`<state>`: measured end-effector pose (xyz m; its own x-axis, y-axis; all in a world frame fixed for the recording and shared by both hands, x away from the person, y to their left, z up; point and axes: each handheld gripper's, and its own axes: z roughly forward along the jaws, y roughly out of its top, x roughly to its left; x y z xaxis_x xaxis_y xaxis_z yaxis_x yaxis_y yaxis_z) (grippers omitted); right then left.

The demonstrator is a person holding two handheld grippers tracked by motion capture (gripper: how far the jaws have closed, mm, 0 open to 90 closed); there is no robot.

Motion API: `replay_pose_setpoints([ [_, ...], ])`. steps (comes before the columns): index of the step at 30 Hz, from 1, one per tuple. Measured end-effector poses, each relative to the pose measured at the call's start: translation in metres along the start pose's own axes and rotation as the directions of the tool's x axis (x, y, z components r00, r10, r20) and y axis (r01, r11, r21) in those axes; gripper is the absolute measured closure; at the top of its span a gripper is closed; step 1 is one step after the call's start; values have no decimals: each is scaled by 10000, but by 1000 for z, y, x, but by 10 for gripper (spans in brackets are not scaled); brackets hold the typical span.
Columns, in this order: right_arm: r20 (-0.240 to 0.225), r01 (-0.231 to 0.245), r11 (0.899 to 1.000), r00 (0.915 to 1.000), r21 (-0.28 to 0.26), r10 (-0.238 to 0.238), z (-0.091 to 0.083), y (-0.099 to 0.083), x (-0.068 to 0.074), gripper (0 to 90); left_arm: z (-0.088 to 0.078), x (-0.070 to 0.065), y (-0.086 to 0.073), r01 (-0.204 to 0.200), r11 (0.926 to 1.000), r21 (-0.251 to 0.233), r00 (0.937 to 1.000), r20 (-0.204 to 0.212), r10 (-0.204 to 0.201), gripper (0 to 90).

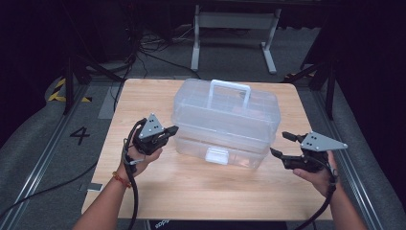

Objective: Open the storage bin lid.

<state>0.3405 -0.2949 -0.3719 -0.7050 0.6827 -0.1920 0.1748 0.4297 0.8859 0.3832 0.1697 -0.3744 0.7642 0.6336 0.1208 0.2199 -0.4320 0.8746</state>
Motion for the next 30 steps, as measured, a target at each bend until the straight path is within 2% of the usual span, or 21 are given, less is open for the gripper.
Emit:
replay_pose_setpoints([
  [6,538,328,9983,9981,-478,-302,5,0,4,414,1,1,5,-48,10000,37,10000,4,48,899],
  [8,453,376,9972,9984,-652,-347,6,2,4,442,0,1,8,-160,9999,40,9998,-80,160,899],
  [15,677,588,9922,9964,-1096,-515,4,6,5,505,0,3,18,-254,9997,-25,9997,40,254,898],
  [16,692,593,9918,9963,-1135,-516,4,7,4,509,0,3,19,-389,9992,-56,9992,-57,388,898],
  [17,681,514,9913,9967,-1208,-434,3,8,3,511,0,3,21,-221,9997,-74,9998,4,221,897],
  [19,711,437,9902,9969,-1323,-345,3,9,1,513,-1,5,23,-341,9993,-131,9994,-30,341,893],
  [21,867,421,9887,9958,-1438,-298,4,10,0,510,1,5,23,-137,9998,-171,9999,53,138,870],
  [23,976,440,9884,9948,-1456,-299,4,12,1,509,2,6,21,-154,9998,-153,9999,67,155,859],
  [26,1149,374,9864,9932,-1600,-190,4,14,0,515,7,6,16,-20,10000,97,10000,-18,21,768],
  [30,1299,181,9824,9915,-1857,63,6,18,-2,519,5,9,9,310,9994,-162,9995,-86,-312,706],
])
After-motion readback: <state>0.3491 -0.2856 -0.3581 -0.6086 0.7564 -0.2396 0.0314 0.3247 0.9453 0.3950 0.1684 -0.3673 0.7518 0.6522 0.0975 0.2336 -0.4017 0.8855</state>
